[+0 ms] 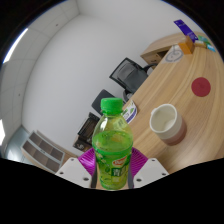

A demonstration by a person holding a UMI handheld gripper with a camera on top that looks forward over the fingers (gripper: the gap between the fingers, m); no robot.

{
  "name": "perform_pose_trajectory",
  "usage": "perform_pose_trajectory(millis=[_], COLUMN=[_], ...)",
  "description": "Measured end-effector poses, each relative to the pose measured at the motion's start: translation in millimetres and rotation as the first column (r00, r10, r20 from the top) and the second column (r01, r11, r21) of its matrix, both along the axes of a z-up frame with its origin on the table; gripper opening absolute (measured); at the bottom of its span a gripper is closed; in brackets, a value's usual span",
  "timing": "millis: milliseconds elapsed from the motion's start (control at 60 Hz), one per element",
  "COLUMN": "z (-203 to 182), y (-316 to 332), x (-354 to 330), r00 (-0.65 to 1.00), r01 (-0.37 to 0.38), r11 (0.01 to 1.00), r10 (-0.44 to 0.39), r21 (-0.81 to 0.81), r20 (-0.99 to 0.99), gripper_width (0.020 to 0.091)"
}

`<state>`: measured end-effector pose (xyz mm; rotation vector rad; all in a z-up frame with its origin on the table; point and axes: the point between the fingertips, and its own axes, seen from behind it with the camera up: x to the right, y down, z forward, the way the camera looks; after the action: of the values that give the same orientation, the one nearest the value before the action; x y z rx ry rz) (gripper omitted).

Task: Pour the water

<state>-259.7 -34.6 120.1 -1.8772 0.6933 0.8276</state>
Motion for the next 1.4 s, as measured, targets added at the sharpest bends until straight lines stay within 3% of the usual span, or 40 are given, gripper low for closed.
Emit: perform_pose_trajectory(millis=[133,317,500,733,867,933,983,1083,1267,1400], z=[10.8,17.0,11.6,11.0,30.4,52.7,84.2,110.3,146.0,136.7], y=[26.4,39.1,31.5,27.8,14.9,22.9,11.6,34.3,26.8,35.2], x=[0.0,14.4,5.9,0.7,5.9,21.7,42.0,87.1,160.3,211.3], r00=[0.933,0.767,0.580,0.609,0.784,0.887,0.938,0.989,0.804,0.641], r01=[0.143,0.227,0.214,0.185,0.175,0.165,0.178,0.146,0.028,0.000], r11=[0.989,0.962,0.945,0.947,0.968,0.982,0.984,0.983,0.988,0.989], r10=[-0.149,-0.271,-0.328,-0.319,-0.248,-0.187,-0.171,-0.149,-0.113,-0.112], r21=[-0.044,-0.148,-0.249,-0.262,-0.181,-0.088,-0.005,0.115,0.154,0.147], r20=[-0.328,-0.582,-0.745,-0.726,-0.569,-0.422,-0.302,0.018,0.584,0.759], gripper_width=[0.0418,0.0421,0.0421,0.0420,0.0420,0.0421,0.0423,0.0439,0.0442,0.0440])
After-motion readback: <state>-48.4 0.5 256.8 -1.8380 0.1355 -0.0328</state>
